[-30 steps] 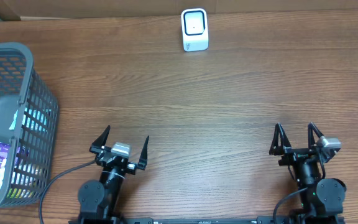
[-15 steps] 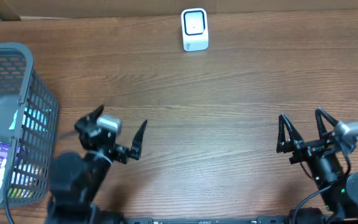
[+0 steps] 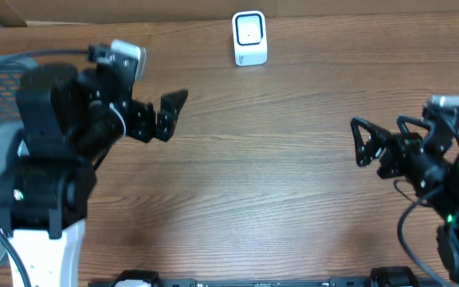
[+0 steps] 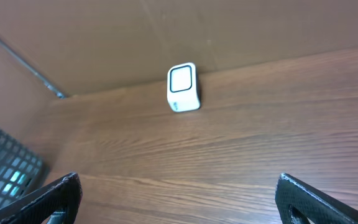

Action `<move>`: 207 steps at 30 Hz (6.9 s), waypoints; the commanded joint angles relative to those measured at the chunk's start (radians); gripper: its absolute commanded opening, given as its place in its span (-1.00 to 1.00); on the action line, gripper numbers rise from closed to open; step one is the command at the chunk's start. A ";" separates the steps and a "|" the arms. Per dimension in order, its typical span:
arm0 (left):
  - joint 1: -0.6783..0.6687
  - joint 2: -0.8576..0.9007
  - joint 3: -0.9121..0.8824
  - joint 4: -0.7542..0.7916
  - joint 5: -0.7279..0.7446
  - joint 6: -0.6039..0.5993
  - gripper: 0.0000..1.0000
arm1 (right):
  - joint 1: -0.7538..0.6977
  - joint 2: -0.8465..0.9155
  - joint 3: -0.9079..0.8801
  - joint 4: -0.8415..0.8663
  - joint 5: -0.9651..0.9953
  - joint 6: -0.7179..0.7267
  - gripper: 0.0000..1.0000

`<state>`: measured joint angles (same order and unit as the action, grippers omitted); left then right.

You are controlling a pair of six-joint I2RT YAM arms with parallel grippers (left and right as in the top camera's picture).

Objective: Scan the item barcode
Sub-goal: 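Raise the left arm and swing its gripper over the grey basket, then reach into the basket and grasp the white cosmetic tube with left gripper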

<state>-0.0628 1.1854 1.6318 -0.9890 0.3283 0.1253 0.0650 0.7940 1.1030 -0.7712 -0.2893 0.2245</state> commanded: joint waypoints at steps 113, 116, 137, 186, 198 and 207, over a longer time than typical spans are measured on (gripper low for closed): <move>1.035 0.711 -0.295 -0.028 -0.500 -0.821 -0.26 | 0.003 0.363 0.037 -0.162 -0.103 0.006 0.95; 1.035 0.711 -0.295 -0.038 -0.496 -0.820 -0.91 | 0.003 0.363 0.037 -0.162 -0.103 0.006 0.96; 0.991 0.710 0.428 -0.401 -0.404 -0.665 -0.92 | 0.003 0.363 0.037 -0.162 -0.103 0.006 0.97; 1.057 0.593 -0.164 -0.067 -0.354 -0.731 0.71 | 0.003 0.363 0.035 -0.212 -0.066 0.002 0.97; 1.058 0.593 -0.404 0.135 -0.413 -0.761 0.75 | 0.003 0.363 0.035 -0.228 -0.067 0.002 0.97; 1.058 0.593 -0.465 0.129 -0.420 -0.796 0.80 | 0.003 0.365 0.035 -0.230 -0.066 0.002 0.97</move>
<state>0.9966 1.7767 1.1961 -0.8440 -0.0898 -0.6384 0.0662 1.1599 1.1183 -1.0042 -0.3614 0.2352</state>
